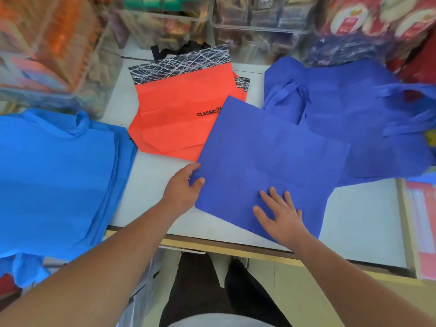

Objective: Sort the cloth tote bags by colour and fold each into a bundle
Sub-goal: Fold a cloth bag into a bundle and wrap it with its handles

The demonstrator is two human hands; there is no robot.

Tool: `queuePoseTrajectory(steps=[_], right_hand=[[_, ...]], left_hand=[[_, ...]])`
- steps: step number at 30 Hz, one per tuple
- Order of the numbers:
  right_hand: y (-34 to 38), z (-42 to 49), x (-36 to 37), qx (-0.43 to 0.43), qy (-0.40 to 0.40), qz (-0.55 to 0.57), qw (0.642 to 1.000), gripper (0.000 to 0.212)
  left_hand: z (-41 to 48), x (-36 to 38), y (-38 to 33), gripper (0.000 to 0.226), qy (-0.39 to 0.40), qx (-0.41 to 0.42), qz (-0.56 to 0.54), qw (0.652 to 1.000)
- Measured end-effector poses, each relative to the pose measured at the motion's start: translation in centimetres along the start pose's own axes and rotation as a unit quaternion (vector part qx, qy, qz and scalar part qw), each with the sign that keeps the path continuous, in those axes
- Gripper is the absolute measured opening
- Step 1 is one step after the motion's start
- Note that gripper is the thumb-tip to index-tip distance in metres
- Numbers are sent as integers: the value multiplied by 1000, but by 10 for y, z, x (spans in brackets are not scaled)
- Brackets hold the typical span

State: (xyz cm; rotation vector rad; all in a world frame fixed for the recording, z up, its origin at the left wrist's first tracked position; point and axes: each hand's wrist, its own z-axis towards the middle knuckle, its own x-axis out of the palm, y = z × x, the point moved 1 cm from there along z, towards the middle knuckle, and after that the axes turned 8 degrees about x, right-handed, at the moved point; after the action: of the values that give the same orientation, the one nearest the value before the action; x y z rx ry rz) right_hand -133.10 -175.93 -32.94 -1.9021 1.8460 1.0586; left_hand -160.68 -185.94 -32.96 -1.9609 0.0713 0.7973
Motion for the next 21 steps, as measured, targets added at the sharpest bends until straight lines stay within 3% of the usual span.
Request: queuePoseTrajectory(steps=[3,8,10,14,16,21], right_hand=[[-8,15,-13,-36,-22,-16,999,62],[0,19,-23,-33,-17,-87,996,61],[2,11,-21,-26,-13,-112,993,59],[4,-2,-22,-24,37,-119,992,55],[3,-15,-32,-25,108,-84,990,57],[-17,-64,-90,-27,201,106,973,35]], left_hand=[[-18,-2,-5,21,-36,-22,2,999],[-83,-1,-2,37,65,-60,-53,995],[-106,-1,-1,43,77,-28,-35,996],[-117,-3,-1,16,52,93,66,992],[-116,-5,-5,8,43,123,80,988],[-114,-9,-20,6,-34,8,-13,999]])
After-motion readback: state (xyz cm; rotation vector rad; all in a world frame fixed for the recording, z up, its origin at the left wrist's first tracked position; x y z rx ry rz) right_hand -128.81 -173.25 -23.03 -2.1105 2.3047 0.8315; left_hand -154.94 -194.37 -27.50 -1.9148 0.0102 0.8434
